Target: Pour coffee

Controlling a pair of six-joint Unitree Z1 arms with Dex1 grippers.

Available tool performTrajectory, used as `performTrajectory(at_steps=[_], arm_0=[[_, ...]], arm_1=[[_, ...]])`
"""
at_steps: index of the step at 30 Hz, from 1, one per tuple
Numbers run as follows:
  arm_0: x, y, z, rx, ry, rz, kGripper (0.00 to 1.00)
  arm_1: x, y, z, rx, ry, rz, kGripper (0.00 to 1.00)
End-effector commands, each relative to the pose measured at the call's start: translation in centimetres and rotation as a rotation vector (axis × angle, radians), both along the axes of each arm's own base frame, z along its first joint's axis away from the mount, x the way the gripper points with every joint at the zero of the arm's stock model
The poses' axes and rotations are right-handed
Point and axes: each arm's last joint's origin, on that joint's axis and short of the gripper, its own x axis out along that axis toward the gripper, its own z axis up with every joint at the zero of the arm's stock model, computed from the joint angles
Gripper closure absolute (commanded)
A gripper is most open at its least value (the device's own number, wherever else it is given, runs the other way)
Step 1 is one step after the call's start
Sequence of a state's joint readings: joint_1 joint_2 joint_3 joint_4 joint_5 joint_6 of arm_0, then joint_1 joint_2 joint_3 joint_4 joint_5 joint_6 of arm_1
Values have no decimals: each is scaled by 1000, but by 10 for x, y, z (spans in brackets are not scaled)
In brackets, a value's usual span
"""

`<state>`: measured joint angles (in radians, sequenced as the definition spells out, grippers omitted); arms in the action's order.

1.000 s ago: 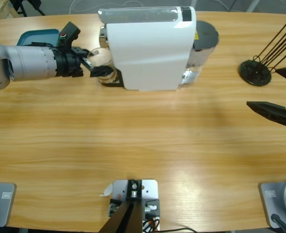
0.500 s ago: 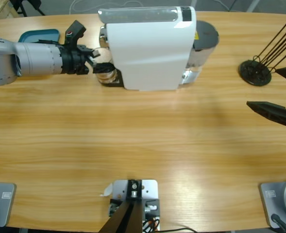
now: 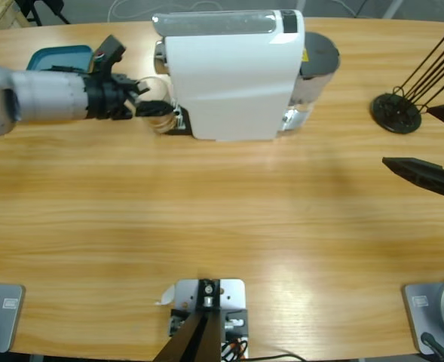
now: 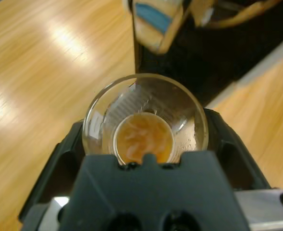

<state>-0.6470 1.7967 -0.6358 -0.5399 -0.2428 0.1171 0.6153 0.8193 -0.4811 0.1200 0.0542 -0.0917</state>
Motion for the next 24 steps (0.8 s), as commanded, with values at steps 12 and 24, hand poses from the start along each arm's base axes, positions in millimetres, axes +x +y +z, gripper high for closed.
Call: performTrajectory(at_steps=[12, 24], arm_0=[[2, 146, 31, 17, -121, 612, 705], [38, 174, -5, 24, -85, 734, 704]], arm_1=[[1, 0, -14, -12, 49, -6, 0], [1, 0, -14, -10, 52, -4, 0]])
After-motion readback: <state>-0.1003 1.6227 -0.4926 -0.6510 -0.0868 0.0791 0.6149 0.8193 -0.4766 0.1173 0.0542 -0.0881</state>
